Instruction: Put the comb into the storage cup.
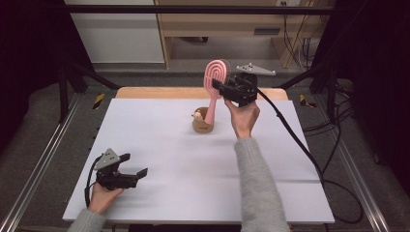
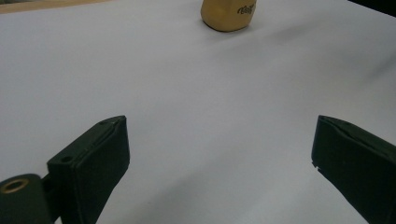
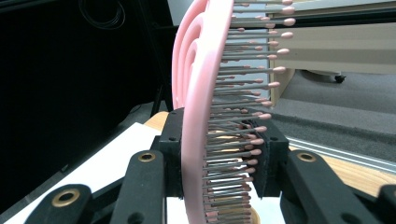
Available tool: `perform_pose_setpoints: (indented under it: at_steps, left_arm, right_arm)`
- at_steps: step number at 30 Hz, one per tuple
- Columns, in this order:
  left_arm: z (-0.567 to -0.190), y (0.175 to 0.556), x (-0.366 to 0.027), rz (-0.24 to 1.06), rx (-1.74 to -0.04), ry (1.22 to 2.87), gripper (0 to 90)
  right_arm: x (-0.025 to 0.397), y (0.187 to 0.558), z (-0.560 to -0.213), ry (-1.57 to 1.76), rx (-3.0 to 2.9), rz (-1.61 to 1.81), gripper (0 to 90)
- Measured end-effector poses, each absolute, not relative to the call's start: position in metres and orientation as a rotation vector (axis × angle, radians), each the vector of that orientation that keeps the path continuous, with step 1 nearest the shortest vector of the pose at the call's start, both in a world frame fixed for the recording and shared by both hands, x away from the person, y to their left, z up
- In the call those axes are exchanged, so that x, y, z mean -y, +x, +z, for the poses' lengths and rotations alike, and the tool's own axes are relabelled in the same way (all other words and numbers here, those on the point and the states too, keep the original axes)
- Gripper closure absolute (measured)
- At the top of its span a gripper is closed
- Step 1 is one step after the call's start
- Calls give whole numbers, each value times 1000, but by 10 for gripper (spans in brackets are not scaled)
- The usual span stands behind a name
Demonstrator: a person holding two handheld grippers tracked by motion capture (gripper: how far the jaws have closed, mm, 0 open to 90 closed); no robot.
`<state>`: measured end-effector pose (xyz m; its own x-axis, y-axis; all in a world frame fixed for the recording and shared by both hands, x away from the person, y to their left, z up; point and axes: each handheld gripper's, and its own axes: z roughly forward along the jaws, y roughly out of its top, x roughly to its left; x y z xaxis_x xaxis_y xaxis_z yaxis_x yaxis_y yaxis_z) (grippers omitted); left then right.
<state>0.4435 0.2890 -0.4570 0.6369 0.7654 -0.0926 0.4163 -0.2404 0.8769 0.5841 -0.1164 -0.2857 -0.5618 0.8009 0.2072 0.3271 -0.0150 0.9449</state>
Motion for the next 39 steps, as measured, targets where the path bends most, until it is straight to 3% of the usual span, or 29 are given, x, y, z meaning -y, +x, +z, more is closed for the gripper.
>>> perform_pose_setpoints:
  at_steps: [39]
  left_arm:
    - [-458,444,-288,431,-940,1876,44]
  right_arm:
    - [114,615,-290,1233,-1819,1549,632]
